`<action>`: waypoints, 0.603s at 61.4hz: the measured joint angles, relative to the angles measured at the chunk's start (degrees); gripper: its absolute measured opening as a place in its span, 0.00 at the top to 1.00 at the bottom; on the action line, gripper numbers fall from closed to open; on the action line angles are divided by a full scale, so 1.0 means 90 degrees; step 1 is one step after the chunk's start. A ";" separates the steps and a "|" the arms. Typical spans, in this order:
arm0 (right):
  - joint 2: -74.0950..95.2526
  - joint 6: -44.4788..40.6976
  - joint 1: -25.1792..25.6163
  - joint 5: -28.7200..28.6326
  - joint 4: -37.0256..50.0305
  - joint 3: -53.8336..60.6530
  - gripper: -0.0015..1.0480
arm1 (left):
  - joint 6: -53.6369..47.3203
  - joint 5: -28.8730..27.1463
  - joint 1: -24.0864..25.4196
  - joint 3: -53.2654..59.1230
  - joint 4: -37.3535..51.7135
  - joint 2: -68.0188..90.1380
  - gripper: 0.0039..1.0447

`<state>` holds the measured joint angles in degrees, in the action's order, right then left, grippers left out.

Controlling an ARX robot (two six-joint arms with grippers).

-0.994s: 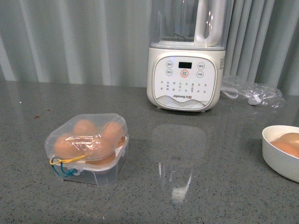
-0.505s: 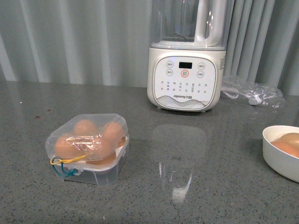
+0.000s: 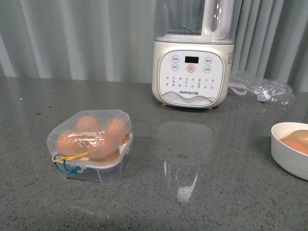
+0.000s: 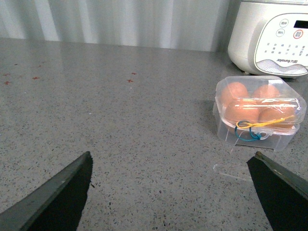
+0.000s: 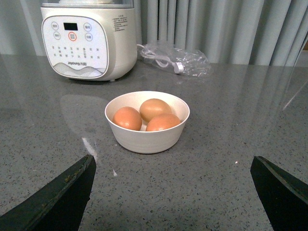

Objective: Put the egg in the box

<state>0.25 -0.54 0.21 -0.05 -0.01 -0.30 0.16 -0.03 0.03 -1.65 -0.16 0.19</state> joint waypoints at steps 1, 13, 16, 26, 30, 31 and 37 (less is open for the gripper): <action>0.0000 0.0000 0.0000 0.0000 0.0000 0.0000 0.07 | 0.0002 -0.0002 -0.0002 0.0000 0.0000 0.0000 0.05; 0.0000 0.0000 0.0000 0.0000 0.0000 0.0000 0.07 | 0.0005 -0.0002 -0.0002 -0.0002 0.0000 0.0000 0.06; 0.0000 0.0000 0.0000 0.0000 0.0000 0.0000 0.07 | 0.0005 0.0000 0.0000 -0.0002 0.0000 0.0000 0.06; 0.0000 0.0000 0.0000 0.0000 0.0000 0.0000 0.07 | 0.0005 -0.0002 -0.0002 0.0000 0.0000 0.0000 0.06; 0.0000 0.0000 0.0000 0.0000 0.0000 0.0000 0.07 | 0.0005 0.0000 0.0000 -0.0002 0.0000 0.0000 0.06; 0.0000 0.0000 0.0000 0.0000 0.0000 0.0000 0.07 | 0.0005 -0.0002 -0.0002 0.0000 0.0000 0.0000 0.06; 0.0000 0.0000 0.0000 0.0000 0.0000 0.0000 0.07 | 0.0005 -0.0002 -0.0002 0.0000 0.0000 0.0000 0.06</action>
<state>0.25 -0.54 0.21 -0.05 -0.01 -0.30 0.21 -0.05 0.01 -1.65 -0.16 0.19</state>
